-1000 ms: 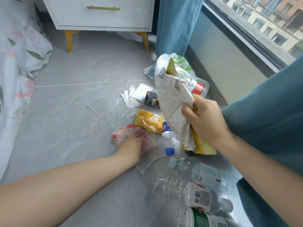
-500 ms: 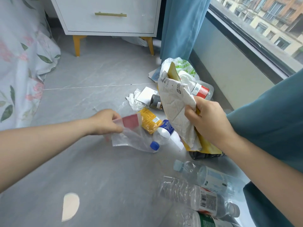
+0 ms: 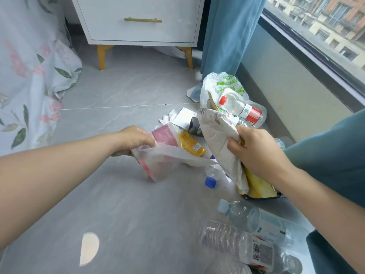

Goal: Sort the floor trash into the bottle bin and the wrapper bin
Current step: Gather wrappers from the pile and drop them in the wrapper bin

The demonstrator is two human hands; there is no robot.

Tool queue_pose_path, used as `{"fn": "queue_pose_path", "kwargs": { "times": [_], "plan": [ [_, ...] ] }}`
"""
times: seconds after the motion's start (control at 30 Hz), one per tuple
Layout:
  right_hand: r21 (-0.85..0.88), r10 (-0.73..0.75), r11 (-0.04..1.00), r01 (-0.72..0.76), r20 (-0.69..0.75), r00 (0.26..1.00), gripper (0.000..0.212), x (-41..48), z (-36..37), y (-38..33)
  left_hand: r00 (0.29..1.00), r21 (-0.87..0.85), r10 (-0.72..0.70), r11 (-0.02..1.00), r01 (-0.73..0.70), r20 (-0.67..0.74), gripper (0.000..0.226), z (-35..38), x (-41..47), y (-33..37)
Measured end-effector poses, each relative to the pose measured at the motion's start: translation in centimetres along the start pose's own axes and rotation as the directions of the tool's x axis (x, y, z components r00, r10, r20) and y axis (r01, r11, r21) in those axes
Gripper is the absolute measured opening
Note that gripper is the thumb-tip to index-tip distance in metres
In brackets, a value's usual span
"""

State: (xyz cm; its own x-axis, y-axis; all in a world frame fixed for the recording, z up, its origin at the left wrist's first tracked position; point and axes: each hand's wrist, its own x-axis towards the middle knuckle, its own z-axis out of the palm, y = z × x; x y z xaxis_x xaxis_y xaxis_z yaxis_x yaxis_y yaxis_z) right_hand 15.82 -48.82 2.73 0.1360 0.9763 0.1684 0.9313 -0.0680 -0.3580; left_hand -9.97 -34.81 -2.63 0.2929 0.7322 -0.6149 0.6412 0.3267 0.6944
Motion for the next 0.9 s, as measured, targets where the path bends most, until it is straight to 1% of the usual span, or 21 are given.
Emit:
{"fn": "queue_pose_path", "kwargs": {
  "times": [0.1,0.17,0.23,0.3,0.33,0.4,0.47,0.57,0.63,0.73,0.8,0.83,0.9],
  "plan": [
    [0.018,-0.003,1.0,0.003,-0.015,1.0,0.037,0.0,-0.1,0.4,0.987,0.07,0.057,0.996,-0.047,-0.153,0.022,0.5,1.7,-1.2],
    [0.022,0.001,1.0,-0.001,-0.013,1.0,0.036,0.1,-0.1,0.5,0.96,0.122,0.097,0.99,-0.066,-0.263,0.023,1.0,2.5,-1.7],
    [0.024,0.013,1.0,-0.013,-0.014,1.0,0.036,0.2,0.0,0.6,0.908,0.259,0.163,0.964,-0.063,-0.385,0.022,1.6,3.1,-2.0],
    [0.026,0.024,0.999,-0.023,-0.017,1.0,0.036,0.4,0.2,0.6,0.846,0.443,0.273,0.895,-0.049,-0.458,0.021,2.3,3.5,-2.2],
    [0.029,0.026,0.999,-0.026,-0.018,0.999,0.037,0.5,0.2,0.7,0.827,0.505,0.319,0.861,-0.049,-0.463,0.018,2.7,3.7,-2.4],
    [0.041,0.03,0.999,-0.029,-0.013,0.999,0.036,0.6,0.4,0.7,0.828,0.562,0.341,0.826,-0.037,-0.446,0.016,3.5,4.3,-2.7],
    [0.053,0.039,0.998,-0.039,-0.002,0.999,0.036,0.7,0.6,0.9,0.845,0.565,0.326,0.824,-0.036,-0.423,0.023,4.4,5.0,-3.0],
    [0.075,0.059,0.995,-0.06,0.016,0.998,0.035,0.9,0.9,1.0,0.862,0.569,0.304,0.822,-0.022,-0.406,0.027,5.2,5.8,-3.0],
    [0.079,0.068,0.994,-0.07,0.022,0.997,0.035,1.0,1.0,1.1,0.869,0.6,0.297,0.8,-0.001,-0.395,0.028,5.4,6.6,-3.1],
    [0.088,0.082,0.993,-0.084,0.03,0.996,0.033,1.2,1.2,1.1,0.901,0.647,0.261,0.762,0.027,-0.345,0.033,5.8,7.9,-3.6],
    [0.09,0.086,0.992,-0.088,0.029,0.996,0.033,1.3,1.2,1.1,0.905,0.676,0.275,0.737,0.019,-0.325,0.035,6.1,8.3,-4.0],
    [0.089,0.086,0.992,-0.089,0.027,0.996,0.033,1.3,1.3,1.1,0.898,0.686,0.299,0.728,0.006,-0.324,0.04,6.1,8.4,-4.1],
    [0.083,0.084,0.993,-0.086,0.026,0.996,0.033,1.4,1.4,1.2,0.884,0.701,0.354,0.712,-0.043,-0.305,0.057,5.9,8.2,-4.1]
  ]
}}
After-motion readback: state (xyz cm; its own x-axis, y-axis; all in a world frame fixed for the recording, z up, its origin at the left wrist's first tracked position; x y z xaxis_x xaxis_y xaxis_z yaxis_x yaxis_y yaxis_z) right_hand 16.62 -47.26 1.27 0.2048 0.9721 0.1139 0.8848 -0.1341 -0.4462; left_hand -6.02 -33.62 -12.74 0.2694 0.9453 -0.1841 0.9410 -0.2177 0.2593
